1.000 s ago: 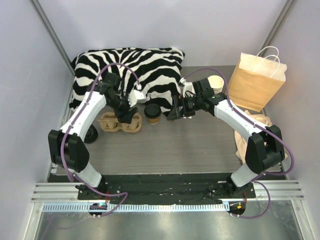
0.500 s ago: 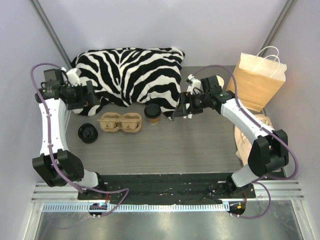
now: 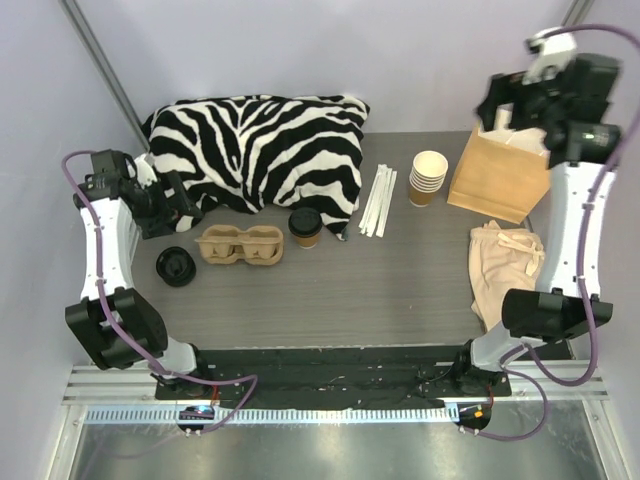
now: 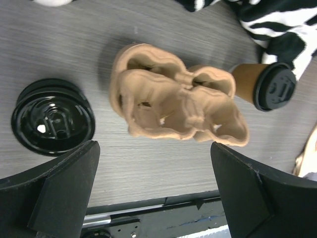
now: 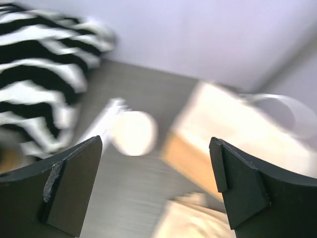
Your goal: Pack the takeout coffee
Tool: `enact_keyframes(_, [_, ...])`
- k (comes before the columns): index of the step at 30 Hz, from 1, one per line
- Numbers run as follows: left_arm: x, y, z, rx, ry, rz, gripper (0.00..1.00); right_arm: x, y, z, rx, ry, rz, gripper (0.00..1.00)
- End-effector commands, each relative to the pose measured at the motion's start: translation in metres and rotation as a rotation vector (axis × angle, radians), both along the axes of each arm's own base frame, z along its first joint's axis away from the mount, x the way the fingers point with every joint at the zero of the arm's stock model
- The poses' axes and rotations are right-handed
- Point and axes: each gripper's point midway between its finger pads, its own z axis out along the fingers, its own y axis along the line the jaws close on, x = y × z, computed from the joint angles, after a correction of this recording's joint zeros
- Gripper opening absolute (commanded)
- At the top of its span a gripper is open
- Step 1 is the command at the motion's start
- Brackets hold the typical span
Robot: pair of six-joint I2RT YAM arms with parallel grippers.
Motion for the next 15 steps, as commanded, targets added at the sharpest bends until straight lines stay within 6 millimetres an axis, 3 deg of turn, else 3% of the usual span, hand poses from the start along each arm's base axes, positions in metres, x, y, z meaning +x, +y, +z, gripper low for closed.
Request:
enact_keyframes(1, [0.004, -0.015, 0.026, -0.044, -0.123, -0.054, 1.00, -0.014, -0.073, 0.004, -0.247, 0.013, -0.077, 1.00])
enact_keyframes(4, [0.007, -0.016, 0.029, -0.049, -0.150, -0.055, 1.00, -0.008, -0.085, -0.014, -0.320, 0.064, -0.052, 1.00])
enact_keyframes(9, [0.009, -0.014, 0.037, -0.020, -0.180, -0.084, 1.00, -0.005, -0.072, -0.035, -0.385, 0.091, 0.106, 0.98])
enact_keyframes(15, [0.005, -0.027, 0.041, -0.069, -0.201, -0.161, 1.00, 0.020, -0.071, -0.068, -0.488, 0.128, 0.214, 0.98])
